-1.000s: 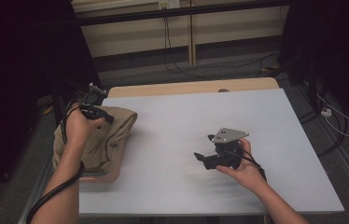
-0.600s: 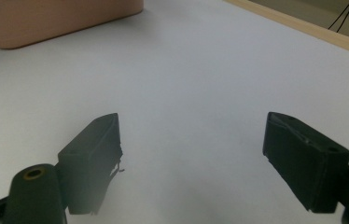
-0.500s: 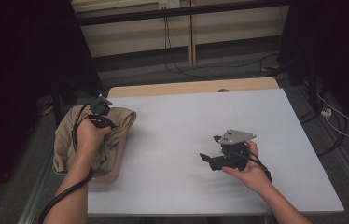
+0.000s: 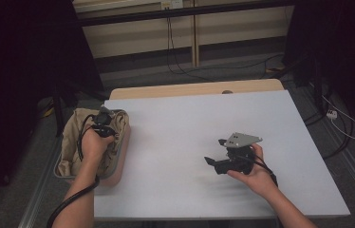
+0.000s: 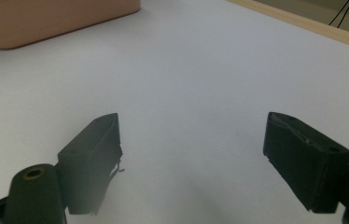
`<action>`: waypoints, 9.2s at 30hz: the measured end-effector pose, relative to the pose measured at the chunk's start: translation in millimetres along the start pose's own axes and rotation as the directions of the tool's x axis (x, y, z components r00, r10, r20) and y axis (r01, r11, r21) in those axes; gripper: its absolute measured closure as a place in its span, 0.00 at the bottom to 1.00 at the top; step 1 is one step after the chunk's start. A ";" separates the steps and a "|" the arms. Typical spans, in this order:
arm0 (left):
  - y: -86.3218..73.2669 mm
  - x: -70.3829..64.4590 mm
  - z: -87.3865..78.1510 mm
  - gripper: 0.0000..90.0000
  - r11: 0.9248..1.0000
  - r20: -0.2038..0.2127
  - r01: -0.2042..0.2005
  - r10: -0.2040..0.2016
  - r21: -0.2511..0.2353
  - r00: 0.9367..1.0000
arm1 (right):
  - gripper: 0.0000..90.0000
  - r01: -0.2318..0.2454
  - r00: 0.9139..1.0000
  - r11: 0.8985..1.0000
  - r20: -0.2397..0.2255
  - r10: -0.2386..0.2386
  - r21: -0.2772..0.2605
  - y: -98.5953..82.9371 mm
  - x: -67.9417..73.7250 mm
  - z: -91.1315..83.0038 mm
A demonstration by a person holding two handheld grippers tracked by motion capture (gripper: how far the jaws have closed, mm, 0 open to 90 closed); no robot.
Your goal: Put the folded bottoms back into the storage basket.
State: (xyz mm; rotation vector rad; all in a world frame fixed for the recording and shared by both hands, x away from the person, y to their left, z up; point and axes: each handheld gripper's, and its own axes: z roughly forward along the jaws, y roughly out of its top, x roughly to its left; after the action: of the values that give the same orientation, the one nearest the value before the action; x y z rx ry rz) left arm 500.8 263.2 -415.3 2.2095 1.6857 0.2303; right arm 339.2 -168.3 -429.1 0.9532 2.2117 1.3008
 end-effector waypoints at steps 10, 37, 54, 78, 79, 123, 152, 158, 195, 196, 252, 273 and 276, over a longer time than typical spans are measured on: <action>6.0 0.9 -16.2 1.00 1.000 0.017 0.010 -0.010 -0.013 1.000 | 0.21 -0.001 1.000 1.000 0.000 0.001 0.001 -0.4 0.1 0.9; 31.0 -8.6 17.2 1.00 1.000 -0.012 0.013 -0.014 -0.014 1.000 | 0.20 -0.016 1.000 1.000 0.012 0.016 0.009 -3.6 -5.9 0.0; 27.7 8.6 -28.9 1.00 0.999 -0.017 0.005 -0.006 -0.049 1.000 | 0.20 -0.014 1.000 1.000 0.014 0.014 0.003 -3.6 -4.3 -1.0; 20.8 40.5 -52.3 1.00 0.998 -0.084 0.011 -0.016 -0.058 0.996 | 0.20 -0.029 1.000 1.000 0.007 0.029 -0.003 -2.0 -4.9 0.6; 20.7 41.3 -52.8 1.00 0.998 -0.082 0.020 -0.025 -0.064 0.996 | 0.20 -0.030 1.000 1.000 0.007 0.030 -0.003 -1.9 -5.0 0.2; 3.1 61.2 -23.6 1.00 0.997 -0.088 0.075 -0.077 -0.025 0.993 | 0.19 -0.029 0.999 1.000 0.014 0.029 0.000 -1.6 -3.8 5.8; -9.5 47.6 -32.4 0.93 1.000 -0.059 0.028 -0.029 -0.014 0.998 | 0.19 -0.039 0.999 0.999 0.030 0.039 -0.008 -5.8 -8.4 -6.9; -9.1 42.0 -53.5 0.79 0.999 -0.040 0.000 -0.001 -0.032 0.999 | 0.19 -0.042 0.999 0.999 0.032 0.042 -0.007 -6.7 -9.9 -9.5; -21.8 -19.5 -100.9 0.45 0.979 0.116 -0.145 0.163 -0.144 0.980 | 0.19 -0.094 0.993 0.996 0.072 0.094 -0.013 -32.6 -30.1 -66.2; -22.3 -21.6 -100.9 0.45 0.979 0.132 -0.141 0.162 -0.150 0.978 | 0.19 -0.096 0.993 0.995 0.074 0.097 -0.011 -33.4 -30.7 -67.5; -75.9 -101.7 -66.3 0.19 0.902 0.291 -0.332 0.407 -0.275 0.866 | 0.19 -0.116 0.990 0.993 0.080 0.113 0.027 -52.1 -39.2 -85.9; -101.4 -102.2 -49.8 0.17 0.894 0.316 -0.331 0.421 -0.301 0.850 | 0.19 -0.119 0.991 0.991 0.071 0.115 0.054 -59.6 -38.6 -92.1; -104.5 -103.1 -47.8 0.17 0.894 0.323 -0.324 0.419 -0.309 0.849 | 0.19 -0.117 0.991 0.991 0.070 0.112 0.058 -59.7 -37.4 -92.4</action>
State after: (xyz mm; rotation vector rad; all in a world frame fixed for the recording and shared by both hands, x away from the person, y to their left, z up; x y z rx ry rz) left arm 362.1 197.0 -401.4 2.1992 0.9565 0.0851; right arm 285.1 -270.9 -436.3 1.1455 2.1858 1.2367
